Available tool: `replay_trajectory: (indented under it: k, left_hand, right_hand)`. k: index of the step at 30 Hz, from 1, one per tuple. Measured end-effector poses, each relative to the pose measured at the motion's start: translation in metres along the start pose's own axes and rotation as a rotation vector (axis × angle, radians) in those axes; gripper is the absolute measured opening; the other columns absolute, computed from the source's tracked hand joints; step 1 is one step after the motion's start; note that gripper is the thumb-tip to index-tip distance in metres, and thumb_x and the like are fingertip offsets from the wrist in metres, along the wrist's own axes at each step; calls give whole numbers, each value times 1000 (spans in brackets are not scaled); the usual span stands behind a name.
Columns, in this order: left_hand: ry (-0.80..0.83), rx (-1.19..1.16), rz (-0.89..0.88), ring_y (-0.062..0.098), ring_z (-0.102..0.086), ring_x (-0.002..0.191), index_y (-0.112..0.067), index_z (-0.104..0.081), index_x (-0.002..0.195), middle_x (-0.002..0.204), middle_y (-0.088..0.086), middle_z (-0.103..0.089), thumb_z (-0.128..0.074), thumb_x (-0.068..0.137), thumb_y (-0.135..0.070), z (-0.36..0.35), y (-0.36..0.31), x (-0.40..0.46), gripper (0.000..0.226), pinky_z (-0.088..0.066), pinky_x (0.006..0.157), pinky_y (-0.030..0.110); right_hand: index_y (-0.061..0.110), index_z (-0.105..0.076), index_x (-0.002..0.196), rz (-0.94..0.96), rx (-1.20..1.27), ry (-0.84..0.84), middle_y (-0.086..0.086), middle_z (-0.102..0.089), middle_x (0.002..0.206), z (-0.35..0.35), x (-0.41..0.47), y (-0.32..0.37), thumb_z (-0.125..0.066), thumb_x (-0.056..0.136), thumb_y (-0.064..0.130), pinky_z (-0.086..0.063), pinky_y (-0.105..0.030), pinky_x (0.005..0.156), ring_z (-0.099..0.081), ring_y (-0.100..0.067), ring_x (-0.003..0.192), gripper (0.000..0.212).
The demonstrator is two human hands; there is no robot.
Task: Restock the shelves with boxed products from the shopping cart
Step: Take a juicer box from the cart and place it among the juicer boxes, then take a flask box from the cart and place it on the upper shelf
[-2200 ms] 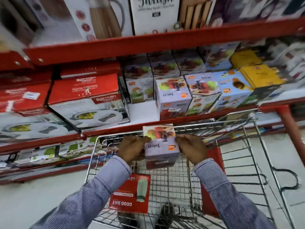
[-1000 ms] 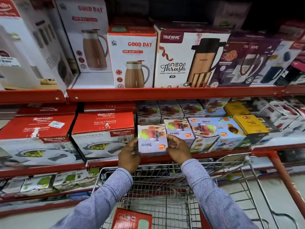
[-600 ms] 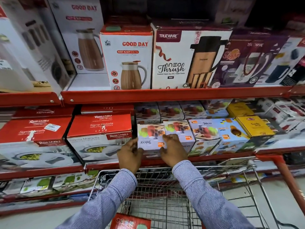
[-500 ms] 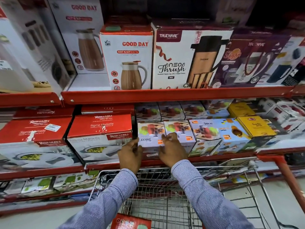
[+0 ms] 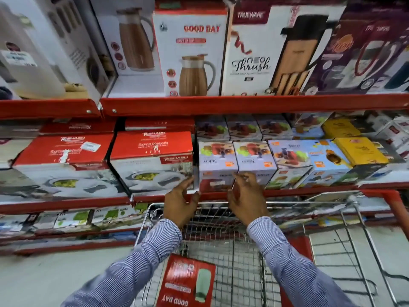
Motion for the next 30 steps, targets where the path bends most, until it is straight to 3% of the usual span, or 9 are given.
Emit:
replay_trajectory:
  k: [2, 5, 9, 11, 14, 17, 21, 27, 30]
  left_hand:
    - [64, 27, 109, 24, -67, 109, -21, -56, 135, 123, 5, -68, -68, 87, -28, 0, 30, -22, 49, -49, 91, 25]
    - [264, 90, 392, 30, -57, 124, -13, -53, 137, 139, 11, -58, -69, 86, -35, -9, 91, -54, 58, -45, 104, 35]
    - [453, 15, 780, 32, -44, 138, -5, -31, 147, 153, 14, -42, -71, 64, -72, -22, 156, -98, 114, -36, 115, 36]
    - [536, 15, 897, 34, -44, 139, -3, -25, 151, 156, 18, -36, -71, 65, -70, -27, 173, -116, 118, -38, 113, 37]
    - [583, -99, 971, 31, -69, 99, -2, -50, 133, 127, 20, -66, -80, 66, -57, -30, 170, -132, 92, -58, 81, 37]
    - [563, -119, 901, 22, -67, 71, -3, -64, 112, 91, 11, -72, -76, 75, -35, -24, 159, -130, 50, -51, 57, 26]
    - [556, -180, 771, 20, -63, 72, -7, -65, 92, 83, 5, -69, -65, 86, -29, 7, 121, -117, 23, -51, 60, 27]
    - [338, -393, 544, 34, -72, 85, -12, -70, 90, 89, 11, -77, -70, 84, -29, 83, 43, -100, 17, -60, 79, 46]
    - [213, -510, 365, 22, -75, 66, -8, -72, 88, 76, 6, -80, -68, 86, -18, 123, -2, -96, 11, -59, 59, 33]
  right_hand:
    - [22, -43, 140, -82, 110, 40, -8, -42, 135, -19, -23, -8, -56, 89, 31, -55, -35, 86, -62, -26, 103, 54]
    - [15, -51, 134, -225, 174, 249, -13, -61, 126, -68, -61, -20, -51, 92, 34, -51, -38, 95, -58, -30, 118, 46]
    - [16, -62, 82, -578, 265, 690, -15, -64, 98, -131, -115, -24, -31, 97, 51, -50, -36, 98, -65, -29, 95, 49]
    - [17, -57, 78, -752, 360, 830, -14, -64, 95, -162, -142, -27, -26, 94, 60, -55, -41, 93, -68, -31, 95, 56]
    - [6, -64, 111, -997, 647, 751, -13, -72, 105, -199, -169, -36, -39, 82, 72, -59, -43, 85, -72, -30, 91, 76]
    - [10, -69, 103, -969, 731, 643, -12, -73, 102, -201, -171, -37, -38, 81, 73, -57, -43, 85, -70, -29, 87, 74]
    - [26, -69, 87, -907, 847, 480, -4, -75, 104, -144, -155, -7, -39, 88, 60, -49, -51, 98, -68, -28, 98, 46]
    - [21, -75, 80, -650, 887, 71, -11, -77, 91, -44, -120, 32, -49, 74, 62, -54, -53, 89, -69, -33, 90, 50]
    - [23, -78, 89, -374, 883, -80, -2, -77, 92, 12, -102, 62, -54, 85, 40, -55, -26, 81, -70, -25, 96, 30]
Point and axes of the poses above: each hand's wrist, its own x-axis towards the middle knuckle, its own z-axis out of the back of the hand, y = z × x, the point moved 3 cm from there along x, towards the middle knuckle
